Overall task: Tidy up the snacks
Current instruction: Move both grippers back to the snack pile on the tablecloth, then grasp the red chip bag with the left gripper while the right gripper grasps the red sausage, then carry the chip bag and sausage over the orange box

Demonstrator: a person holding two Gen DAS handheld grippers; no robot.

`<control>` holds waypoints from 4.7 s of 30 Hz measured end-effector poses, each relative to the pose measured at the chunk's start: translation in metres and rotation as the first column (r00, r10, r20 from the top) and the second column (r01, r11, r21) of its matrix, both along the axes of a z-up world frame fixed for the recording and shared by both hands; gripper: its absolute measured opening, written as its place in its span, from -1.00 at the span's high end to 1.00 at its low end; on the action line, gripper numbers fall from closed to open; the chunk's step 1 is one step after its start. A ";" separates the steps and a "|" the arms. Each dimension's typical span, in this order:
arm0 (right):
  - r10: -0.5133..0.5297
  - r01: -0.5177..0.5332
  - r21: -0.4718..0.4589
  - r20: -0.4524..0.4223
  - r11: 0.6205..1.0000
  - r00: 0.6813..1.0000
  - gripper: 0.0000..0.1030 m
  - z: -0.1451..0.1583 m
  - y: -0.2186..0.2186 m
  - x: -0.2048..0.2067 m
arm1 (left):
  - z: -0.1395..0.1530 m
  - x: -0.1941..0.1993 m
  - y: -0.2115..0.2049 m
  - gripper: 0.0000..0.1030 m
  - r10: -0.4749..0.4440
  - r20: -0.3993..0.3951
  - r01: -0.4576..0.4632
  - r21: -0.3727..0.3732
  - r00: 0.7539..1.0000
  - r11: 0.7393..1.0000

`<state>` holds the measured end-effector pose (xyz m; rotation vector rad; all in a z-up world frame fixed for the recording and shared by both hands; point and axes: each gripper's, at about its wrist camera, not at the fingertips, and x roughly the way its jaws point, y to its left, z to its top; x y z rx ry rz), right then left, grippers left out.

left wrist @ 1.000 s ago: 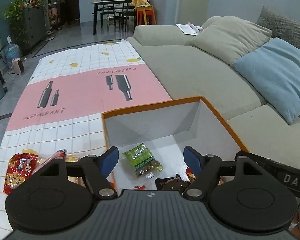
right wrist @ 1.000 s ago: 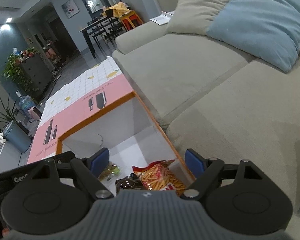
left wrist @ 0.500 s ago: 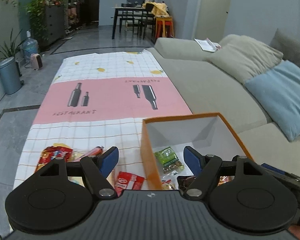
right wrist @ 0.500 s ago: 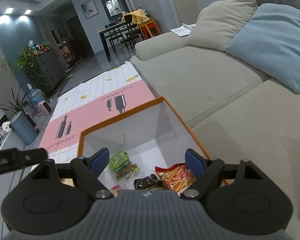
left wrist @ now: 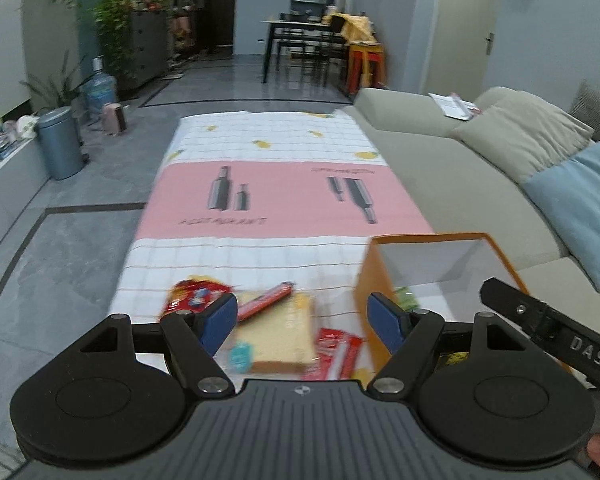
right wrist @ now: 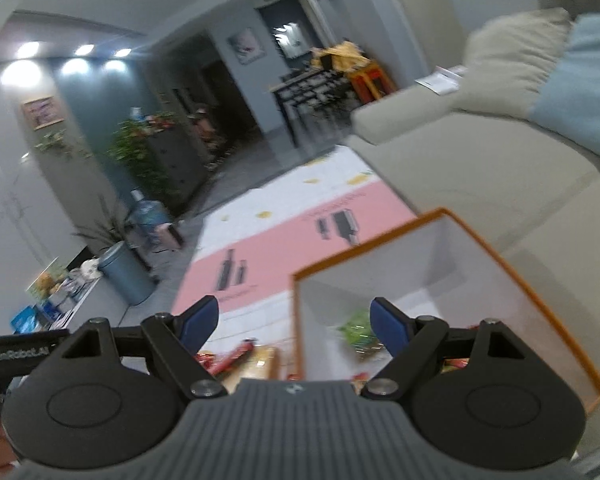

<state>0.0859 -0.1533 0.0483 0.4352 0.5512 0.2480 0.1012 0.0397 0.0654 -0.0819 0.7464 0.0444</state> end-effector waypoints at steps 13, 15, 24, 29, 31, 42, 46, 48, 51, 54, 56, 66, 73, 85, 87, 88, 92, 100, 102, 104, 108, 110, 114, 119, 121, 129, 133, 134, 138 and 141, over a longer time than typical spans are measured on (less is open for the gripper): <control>0.242 -0.243 -0.132 -0.020 0.961 0.970 -0.58 -0.024 0.133 -0.007 | -0.027 -0.007 0.099 -0.69 0.288 -0.024 -0.288 -0.006 0.957 0.958; 0.252 -0.259 -0.153 -0.061 0.954 0.966 -0.58 -0.036 0.150 0.000 | -0.036 -0.002 0.108 -0.69 0.298 -0.049 -0.298 -0.007 0.953 0.954; 0.158 -0.188 -0.135 -0.204 0.973 0.966 -0.56 -0.080 0.175 0.050 | -0.076 0.023 0.138 -0.69 0.342 -0.143 -0.352 -0.055 0.929 0.934; 0.043 -0.080 -0.117 -0.288 0.990 0.957 -0.49 -0.098 0.181 0.087 | -0.093 0.029 0.154 -0.68 0.381 -0.183 -0.399 -0.071 0.906 0.914; 0.005 -0.046 -0.126 -0.311 0.991 0.950 -0.41 -0.106 0.188 0.105 | -0.097 0.034 0.158 -0.68 0.385 -0.199 -0.406 -0.073 0.901 0.911; -0.177 0.074 -0.341 -0.281 0.937 0.943 -0.15 -0.134 0.236 0.150 | -0.105 0.050 0.162 -0.68 0.366 -0.234 -0.403 -0.133 0.901 0.906; -0.128 0.016 -0.422 -0.239 0.906 0.962 0.34 -0.138 0.248 0.143 | -0.108 0.052 0.160 -0.68 0.351 -0.242 -0.388 -0.125 0.904 0.913; -0.118 0.006 -0.457 -0.218 0.890 0.969 0.57 -0.141 0.247 0.138 | -0.109 0.053 0.158 -0.68 0.340 -0.247 -0.375 -0.114 0.908 0.920; -0.087 -0.010 -0.438 -0.201 0.899 0.976 0.58 -0.143 0.235 0.129 | -0.108 0.051 0.156 -0.68 0.336 -0.240 -0.366 -0.090 0.911 0.926; -0.011 -0.063 -0.380 -0.191 0.923 0.982 0.59 -0.143 0.221 0.120 | -0.108 0.052 0.152 -0.68 0.337 -0.213 -0.359 -0.072 0.917 0.931; 0.051 -0.115 -0.377 -0.175 0.919 0.983 0.59 -0.144 0.214 0.110 | -0.109 0.055 0.148 -0.68 0.329 -0.180 -0.343 -0.051 0.927 0.938; 0.073 -0.120 -0.294 -0.165 0.948 0.984 0.58 -0.147 0.193 0.097 | -0.135 0.112 0.108 -0.70 0.002 -0.273 0.030 0.113 0.962 0.993; 0.073 -0.115 -0.255 -0.170 0.960 0.983 0.58 -0.148 0.188 0.099 | -0.163 0.130 0.099 -0.92 0.015 -0.312 0.043 0.176 0.950 0.983; 0.085 -0.124 -0.273 -0.150 0.954 0.985 0.58 -0.151 0.191 0.100 | -0.177 0.116 0.133 -0.59 0.144 -0.265 -0.143 0.024 0.954 0.989; 0.090 -0.129 -0.276 -0.150 0.952 0.985 0.58 -0.150 0.191 0.101 | -0.173 0.108 0.138 -0.59 0.157 -0.256 -0.165 -0.010 0.954 0.986; 0.091 -0.130 -0.274 -0.152 0.953 0.984 0.58 -0.149 0.190 0.101 | -0.170 0.104 0.140 -0.59 0.164 -0.249 -0.177 -0.030 0.955 0.984; 0.077 -0.118 -0.248 -0.166 0.962 0.983 0.59 -0.145 0.186 0.099 | -0.154 0.096 0.144 -0.59 0.166 -0.217 -0.184 -0.065 0.962 0.981; 0.100 -0.119 -0.208 -0.097 0.971 0.990 0.59 -0.106 0.179 0.082 | -0.103 0.075 0.143 -0.59 0.148 -0.081 -0.160 -0.166 0.986 0.973; 0.088 -0.100 -0.182 -0.071 0.978 0.994 0.59 -0.091 0.170 0.078 | -0.090 0.068 0.140 -0.59 0.125 -0.052 -0.133 -0.200 0.991 0.971; 0.066 -0.072 -0.149 -0.045 0.986 0.997 0.59 -0.075 0.158 0.075 | -0.078 0.062 0.135 -0.59 0.109 -0.023 -0.112 -0.238 0.994 0.965; 0.019 -0.019 -0.089 -0.007 0.996 1.000 0.59 -0.043 0.124 0.066 | -0.054 0.052 0.118 -0.59 0.064 0.034 -0.051 -0.297 0.997 0.954; -0.011 0.011 -0.076 0.008 0.997 1.000 0.59 -0.027 0.103 0.061 | -0.044 0.046 0.105 -0.59 0.041 0.065 -0.018 -0.310 0.997 0.950; -0.066 0.066 -0.065 0.009 0.996 0.998 0.58 -0.003 0.056 0.055 | -0.032 0.043 0.079 -0.59 -0.001 0.071 0.024 -0.317 0.997 0.948; -0.069 0.063 -0.103 -0.053 0.993 0.996 0.58 0.009 -0.001 0.062 | -0.023 0.044 0.043 -0.59 -0.062 0.071 0.082 -0.329 0.996 0.941; -0.050 0.036 -0.152 -0.090 0.988 0.995 0.58 0.007 -0.016 0.068 | -0.023 0.049 0.026 -0.59 -0.084 0.058 0.099 -0.328 0.995 0.939; -0.078 0.059 -0.129 -0.146 0.990 0.986 0.58 -0.026 -0.056 0.078 | -0.040 0.078 -0.048 -0.59 -0.184 0.026 0.181 -0.350 0.983 0.919; -0.099 0.085 -0.091 -0.163 0.992 0.982 0.58 -0.036 -0.070 0.088 | -0.056 0.100 -0.081 -0.59 -0.185 -0.027 0.165 -0.344 0.982 0.925; -0.097 0.084 -0.084 -0.165 0.993 0.981 0.58 -0.038 -0.073 0.091 | -0.060 0.107 -0.088 -0.59 -0.189 -0.039 0.164 -0.344 0.981 0.924; -0.095 0.083 -0.077 -0.158 0.994 0.983 0.59 -0.040 -0.088 0.100 | -0.079 0.123 -0.113 -0.59 -0.199 -0.093 0.165 -0.293 0.976 0.942; -0.119 0.114 -0.038 -0.139 0.993 0.983 0.59 -0.039 -0.103 0.100 | -0.096 0.135 -0.128 -0.59 -0.218 -0.121 0.177 -0.278 0.968 0.944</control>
